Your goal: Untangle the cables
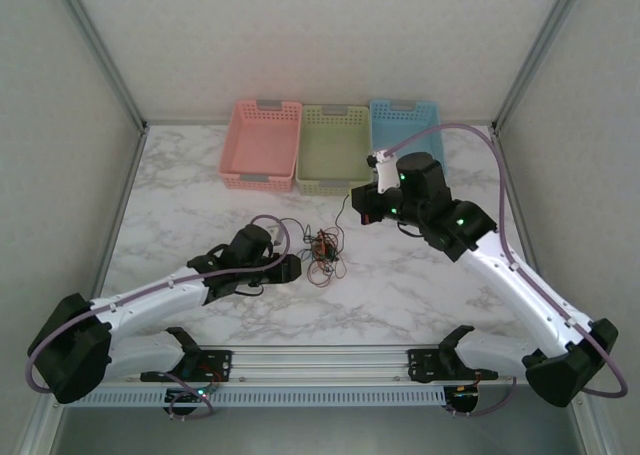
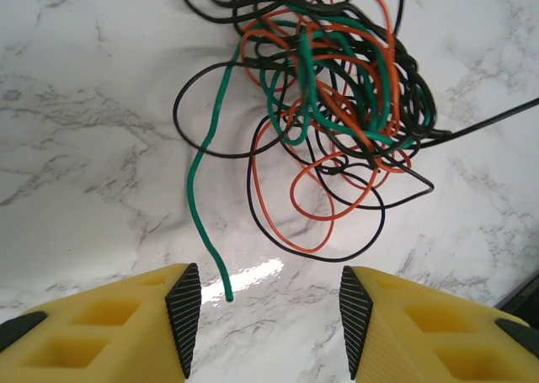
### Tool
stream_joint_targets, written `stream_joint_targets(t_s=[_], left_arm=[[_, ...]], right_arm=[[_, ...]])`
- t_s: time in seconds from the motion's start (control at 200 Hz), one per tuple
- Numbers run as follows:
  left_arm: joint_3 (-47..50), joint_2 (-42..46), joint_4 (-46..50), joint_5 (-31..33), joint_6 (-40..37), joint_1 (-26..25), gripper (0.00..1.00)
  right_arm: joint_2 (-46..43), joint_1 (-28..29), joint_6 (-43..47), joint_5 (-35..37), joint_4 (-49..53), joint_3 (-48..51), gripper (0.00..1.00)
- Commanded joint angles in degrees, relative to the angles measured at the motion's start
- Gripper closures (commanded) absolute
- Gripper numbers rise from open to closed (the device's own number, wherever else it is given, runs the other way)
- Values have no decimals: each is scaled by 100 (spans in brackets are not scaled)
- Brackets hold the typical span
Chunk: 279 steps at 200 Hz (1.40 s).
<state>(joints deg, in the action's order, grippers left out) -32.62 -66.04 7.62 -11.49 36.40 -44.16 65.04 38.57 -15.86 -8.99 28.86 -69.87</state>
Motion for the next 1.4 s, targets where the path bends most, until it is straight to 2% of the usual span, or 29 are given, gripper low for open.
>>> stream_joint_targets(t_s=[0.0,0.195,0.41,0.536,0.836,1.126,1.392], left_arm=[[-255,138,187,2,-167,-26,51],[-337,395,85,-217,-407,-31,50],[-816,637,284,-315,-831,-27,50],[-1008,638,356,-293,-944,-27,49],[-1434,408,232,-547,-1300,-31,38],[-1412,345,127,-590,-1650,-31,34],[-1352,390,-80,-776,-1754,-30,28]], right_arm=[[-287,37,-82,-410,-310,-296,100],[-315,37,-299,-667,-65,-785,100],[-306,38,-673,-612,-246,-834,100],[-289,37,-843,-825,-330,-989,100],[-307,37,-1015,-682,-164,-1252,100],[-36,39,-1445,-661,378,-1740,100],[53,37,-1768,-931,286,-1957,100]])
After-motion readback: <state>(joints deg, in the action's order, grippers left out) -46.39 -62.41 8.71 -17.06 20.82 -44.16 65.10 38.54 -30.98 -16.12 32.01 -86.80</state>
